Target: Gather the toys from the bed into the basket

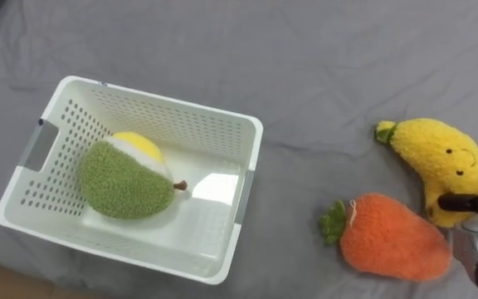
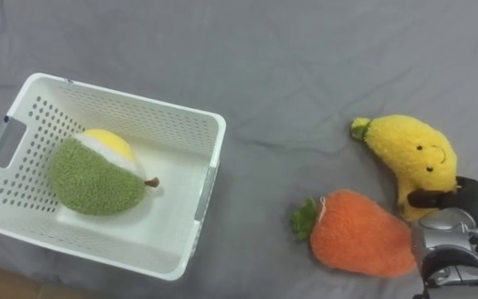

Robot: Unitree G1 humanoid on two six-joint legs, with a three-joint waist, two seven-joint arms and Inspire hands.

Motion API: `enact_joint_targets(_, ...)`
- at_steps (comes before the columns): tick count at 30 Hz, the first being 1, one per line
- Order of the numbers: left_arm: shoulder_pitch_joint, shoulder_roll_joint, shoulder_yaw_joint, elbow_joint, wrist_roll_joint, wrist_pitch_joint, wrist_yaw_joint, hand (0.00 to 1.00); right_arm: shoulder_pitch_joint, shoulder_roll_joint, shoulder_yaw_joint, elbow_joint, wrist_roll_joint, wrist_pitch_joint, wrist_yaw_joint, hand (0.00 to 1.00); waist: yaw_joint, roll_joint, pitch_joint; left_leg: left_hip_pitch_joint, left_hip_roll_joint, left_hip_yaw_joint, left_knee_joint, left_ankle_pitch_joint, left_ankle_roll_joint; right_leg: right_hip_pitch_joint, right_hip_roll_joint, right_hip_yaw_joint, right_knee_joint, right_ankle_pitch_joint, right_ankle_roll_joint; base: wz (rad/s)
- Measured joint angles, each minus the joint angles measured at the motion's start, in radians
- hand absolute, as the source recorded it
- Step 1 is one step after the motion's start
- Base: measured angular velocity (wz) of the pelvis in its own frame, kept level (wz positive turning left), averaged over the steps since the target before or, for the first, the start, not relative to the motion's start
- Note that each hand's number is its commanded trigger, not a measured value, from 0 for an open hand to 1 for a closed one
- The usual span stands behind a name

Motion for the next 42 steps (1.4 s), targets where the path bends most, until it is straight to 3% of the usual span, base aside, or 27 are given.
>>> enact_joint_targets(6,0.000,0.001,0.000,0.001,0.000,-0.002,0.000,0.00,-0.002,0.000,0.000,0.000,-0.002,-0.002,-0.001,1.00,0.003,-0.008,0.0079,-0.009,0.000,0.000,0.001,0.000,0.000,-0.008,0.000,0.000,-0.001,0.000,0.000,0.00)
enact_joint_targets(13,0.000,0.006,-0.002,0.001,0.001,-0.017,-0.012,0.00,-0.006,-0.006,0.009,0.001,-0.002,-0.012,-0.002,1.00,0.003,-0.005,0.0110,-0.023,0.000,-0.001,0.001,0.000,0.000,-0.023,0.000,0.001,0.000,0.000,0.000,0.00)
enact_joint_targets(23,0.000,0.008,0.000,-0.004,0.000,-0.050,-0.016,0.00,-0.017,-0.007,0.007,-0.020,-0.003,-0.041,-0.009,1.00,0.005,-0.004,0.0108,-0.028,0.000,0.002,0.001,0.001,0.000,-0.029,0.001,0.008,0.000,0.000,0.000,0.00)
enact_joint_targets(31,-0.002,0.014,0.004,-0.021,-0.002,-0.061,-0.014,0.00,-0.005,-0.009,0.007,-0.184,-0.016,-0.064,-0.032,1.00,-0.011,-0.005,0.0095,0.014,0.000,0.005,0.000,0.001,0.000,0.012,0.001,0.008,-0.002,0.000,0.000,-0.01)
enact_joint_targets(37,0.004,0.009,0.005,-0.016,-0.001,-0.058,-0.007,0.00,0.097,0.024,0.008,-0.468,-0.031,-0.063,-0.025,1.00,-0.024,-0.016,0.0025,0.095,0.000,0.006,-0.010,0.000,0.000,0.082,0.002,0.027,-0.002,0.000,0.000,-0.09)
enact_joint_targets(40,0.010,0.008,0.017,-0.008,0.006,-0.050,-0.007,0.00,0.134,0.051,0.009,-0.565,-0.048,-0.061,-0.012,1.00,-0.025,-0.027,-0.0065,0.144,0.001,0.016,-0.022,0.000,0.000,0.121,0.002,0.026,-0.003,0.000,0.000,-0.15)
enact_joint_targets(41,0.023,0.007,0.029,-0.011,0.008,-0.050,-0.007,0.00,0.160,0.054,0.015,-0.624,-0.050,-0.061,-0.004,1.00,-0.027,-0.033,-0.0145,0.148,0.002,0.020,-0.022,0.000,0.000,0.126,0.002,0.022,-0.003,0.000,0.000,0.00)
enact_joint_targets(42,0.036,0.006,0.037,-0.020,0.008,-0.050,-0.007,0.00,0.189,0.054,0.017,-0.683,-0.056,-0.056,0.003,1.00,-0.033,-0.037,-0.0174,0.159,0.002,0.020,-0.022,0.000,0.000,0.138,0.001,0.021,-0.004,0.000,0.000,0.06)
